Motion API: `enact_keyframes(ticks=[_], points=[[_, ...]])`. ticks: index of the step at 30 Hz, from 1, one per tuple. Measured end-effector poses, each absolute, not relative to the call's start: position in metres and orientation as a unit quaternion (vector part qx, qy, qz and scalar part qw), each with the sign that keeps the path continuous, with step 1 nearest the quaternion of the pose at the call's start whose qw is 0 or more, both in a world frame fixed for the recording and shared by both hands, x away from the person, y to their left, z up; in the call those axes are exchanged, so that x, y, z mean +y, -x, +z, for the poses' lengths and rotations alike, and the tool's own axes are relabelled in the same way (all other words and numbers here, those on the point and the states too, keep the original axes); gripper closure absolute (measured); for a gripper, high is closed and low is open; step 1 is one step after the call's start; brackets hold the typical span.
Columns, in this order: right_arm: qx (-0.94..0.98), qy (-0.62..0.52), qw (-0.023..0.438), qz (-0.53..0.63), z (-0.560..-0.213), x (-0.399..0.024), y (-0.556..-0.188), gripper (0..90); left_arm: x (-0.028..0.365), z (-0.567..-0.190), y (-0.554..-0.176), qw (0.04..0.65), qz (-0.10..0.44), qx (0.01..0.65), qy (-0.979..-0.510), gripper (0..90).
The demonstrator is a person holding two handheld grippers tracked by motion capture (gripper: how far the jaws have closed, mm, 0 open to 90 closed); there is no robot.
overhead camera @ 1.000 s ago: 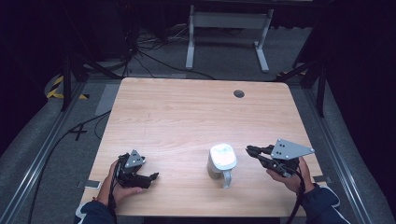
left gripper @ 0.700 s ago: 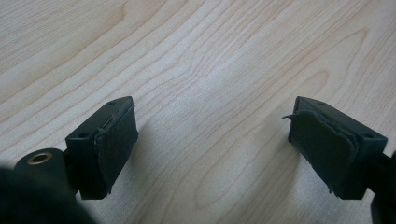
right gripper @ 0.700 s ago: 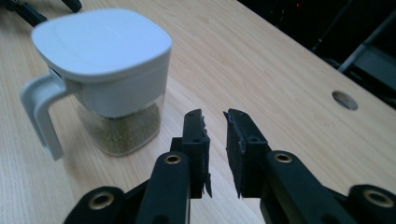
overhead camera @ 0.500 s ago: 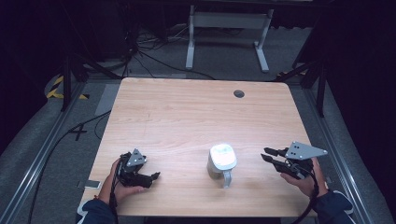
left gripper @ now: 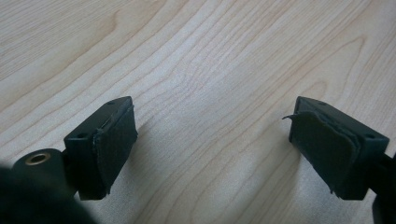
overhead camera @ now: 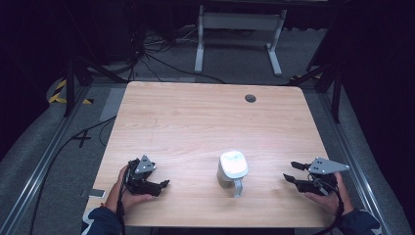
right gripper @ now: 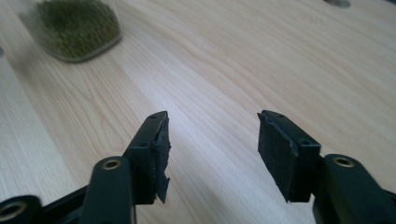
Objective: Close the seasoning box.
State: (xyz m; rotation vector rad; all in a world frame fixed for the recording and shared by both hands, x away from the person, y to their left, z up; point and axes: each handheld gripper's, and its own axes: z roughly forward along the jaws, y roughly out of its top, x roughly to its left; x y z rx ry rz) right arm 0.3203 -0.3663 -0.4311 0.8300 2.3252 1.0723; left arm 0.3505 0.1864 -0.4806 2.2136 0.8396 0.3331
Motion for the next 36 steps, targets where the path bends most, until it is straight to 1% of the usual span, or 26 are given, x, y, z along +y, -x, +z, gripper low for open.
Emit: enact_keyframes(ticks=[2, 4, 10, 11, 12, 13, 16, 20, 27, 36], points=[[0.842, -0.316, 0.215, 0.382, -0.441, -0.377, -0.318, 42.4, 0.186, -0.481, -0.351, 0.369, 0.13, 0.325, -0.861, 15.2], [0.841, -0.32, 0.215, 0.38, -0.444, -0.38, -0.317, 41.7, 0.186, -0.481, -0.351, 0.369, 0.13, 0.325, -0.861, 15.2], [0.836, -0.347, 0.204, 0.374, -0.458, -0.397, -0.309, 34.8, 0.185, -0.481, -0.352, 0.367, 0.13, 0.322, -0.863, 14.9], [0.836, -0.347, 0.204, 0.374, -0.458, -0.397, -0.309, 34.8, 0.185, -0.481, -0.352, 0.367, 0.13, 0.322, -0.863, 14.7], [0.835, -0.356, 0.195, 0.371, -0.463, -0.4, -0.308, 33.5, 0.185, -0.48, -0.353, 0.366, 0.133, 0.317, -0.865, 14.7], [0.837, -0.36, 0.196, 0.363, -0.466, -0.401, -0.307, 29.9, 0.185, -0.481, -0.353, 0.368, 0.128, 0.322, -0.863, 14.5], [0.828, -0.377, 0.206, 0.361, -0.467, -0.403, -0.306, 26.4, 0.184, -0.481, -0.353, 0.368, 0.128, 0.322, -0.863, 14.2], [0.825, -0.389, 0.191, 0.364, -0.467, -0.405, -0.31, 25.3, 0.184, -0.481, -0.353, 0.367, 0.129, 0.322, -0.863, 14.3], [0.823, -0.393, 0.193, 0.361, -0.467, -0.404, -0.309, 23.4, 0.183, -0.48, -0.353, 0.364, 0.131, 0.32, -0.865, 14.1], [0.827, -0.389, 0.19, 0.358, -0.468, -0.402, -0.313, 18.5, 0.183, -0.48, -0.353, 0.364, 0.13, 0.324, -0.864, 13.8]])
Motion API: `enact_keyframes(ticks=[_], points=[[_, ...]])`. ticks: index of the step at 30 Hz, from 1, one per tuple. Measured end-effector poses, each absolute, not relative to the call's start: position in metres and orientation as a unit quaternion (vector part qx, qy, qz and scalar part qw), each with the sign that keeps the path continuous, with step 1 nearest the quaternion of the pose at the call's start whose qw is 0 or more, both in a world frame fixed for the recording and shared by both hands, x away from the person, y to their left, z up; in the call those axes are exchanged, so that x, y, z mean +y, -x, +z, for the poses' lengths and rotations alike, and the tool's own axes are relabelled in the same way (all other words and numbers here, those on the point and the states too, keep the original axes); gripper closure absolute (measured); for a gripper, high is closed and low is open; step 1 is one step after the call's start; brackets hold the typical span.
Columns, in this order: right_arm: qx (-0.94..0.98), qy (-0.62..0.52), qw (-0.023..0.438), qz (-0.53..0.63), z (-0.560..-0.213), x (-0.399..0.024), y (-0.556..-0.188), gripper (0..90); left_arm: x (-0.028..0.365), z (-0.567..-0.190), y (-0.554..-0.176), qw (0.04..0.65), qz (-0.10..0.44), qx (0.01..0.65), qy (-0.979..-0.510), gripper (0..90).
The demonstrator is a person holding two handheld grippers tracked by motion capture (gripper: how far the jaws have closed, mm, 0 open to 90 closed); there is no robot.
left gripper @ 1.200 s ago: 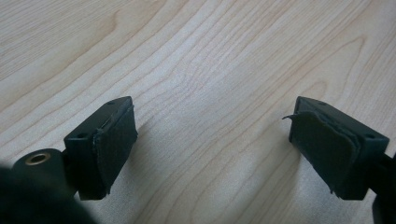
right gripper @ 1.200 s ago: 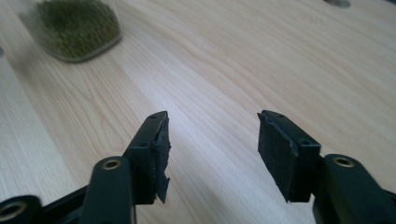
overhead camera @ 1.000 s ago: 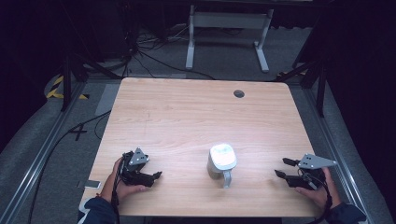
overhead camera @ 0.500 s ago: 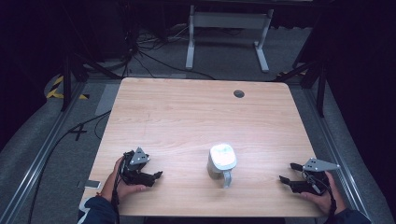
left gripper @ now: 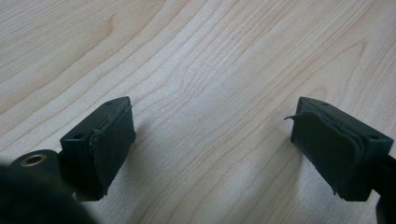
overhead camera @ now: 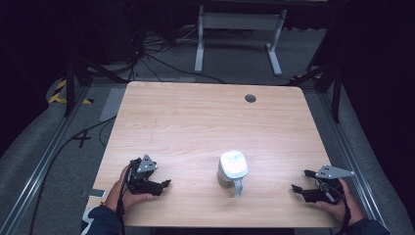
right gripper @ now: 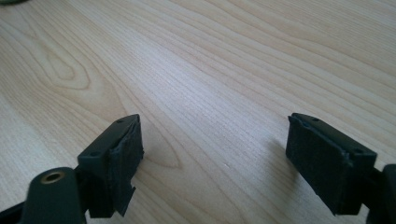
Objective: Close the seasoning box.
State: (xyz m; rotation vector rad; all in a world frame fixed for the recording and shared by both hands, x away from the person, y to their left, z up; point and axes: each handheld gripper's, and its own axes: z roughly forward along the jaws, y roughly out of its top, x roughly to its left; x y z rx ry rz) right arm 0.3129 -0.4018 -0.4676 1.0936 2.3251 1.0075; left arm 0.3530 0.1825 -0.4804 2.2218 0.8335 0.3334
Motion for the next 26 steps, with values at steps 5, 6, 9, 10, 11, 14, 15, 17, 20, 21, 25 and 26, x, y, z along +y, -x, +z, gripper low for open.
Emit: enact_keyframes(ticks=[5, 6, 9, 10, 11, 14, 15, 17, 20, 21, 25, 26], points=[[0.829, -0.386, 0.189, 0.358, -0.4677, -0.4015, -0.3142, 18.3, 0.1825, -0.4804, -0.3529, 0.364, 0.13, 0.324, -0.863, 13.8], [0.829, -0.386, 0.189, 0.358, -0.4677, -0.4015, -0.3143, 18.2, 0.1824, -0.4805, -0.3529, 0.365, 0.13, 0.324, -0.863, 13.8], [0.829, -0.386, 0.189, 0.358, -0.4677, -0.4014, -0.3143, 18.2, 0.1824, -0.4804, -0.3529, 0.364, 0.13, 0.325, -0.863, 13.9], [0.829, -0.386, 0.189, 0.358, -0.4677, -0.4015, -0.3143, 18.3, 0.1824, -0.4804, -0.3529, 0.364, 0.13, 0.325, -0.863, 13.8], [0.829, -0.386, 0.189, 0.358, -0.4677, -0.4015, -0.3143, 18.3, 0.1824, -0.4804, -0.3529, 0.364, 0.129, 0.325, -0.863, 13.8], [0.829, -0.386, 0.189, 0.358, -0.4677, -0.4015, -0.3143, 18.3, 0.1824, -0.4805, -0.353, 0.365, 0.13, 0.325, -0.863, 13.8], [0.829, -0.386, 0.189, 0.358, -0.4677, -0.4015, -0.3143, 18.2, 0.1824, -0.4804, -0.353, 0.364, 0.129, 0.325, -0.863, 13.8], [0.829, -0.386, 0.189, 0.358, -0.4677, -0.4015, -0.3143, 18.2, 0.1823, -0.4804, -0.353, 0.365, 0.129, 0.325, -0.863, 13.8], [0.829, -0.386, 0.189, 0.358, -0.4677, -0.4014, -0.3143, 18.2, 0.1821, -0.4805, -0.3531, 0.365, 0.13, 0.326, -0.863, 13.7], [0.829, -0.386, 0.189, 0.358, -0.4677, -0.4014, -0.3143, 18.2, 0.1819, -0.4805, -0.3531, 0.365, 0.13, 0.327, -0.862, 13.6], [0.828, -0.389, 0.189, 0.358, -0.4676, -0.4013, -0.3136, 18.2, 0.1815, -0.4806, -0.3532, 0.366, 0.13, 0.327, -0.862, 13.5], [0.828, -0.389, 0.188, 0.358, -0.4676, -0.4013, -0.3136, 18.2, 0.1815, -0.4804, -0.3528, 0.364, 0.13, 0.328, -0.862, 13.6]])
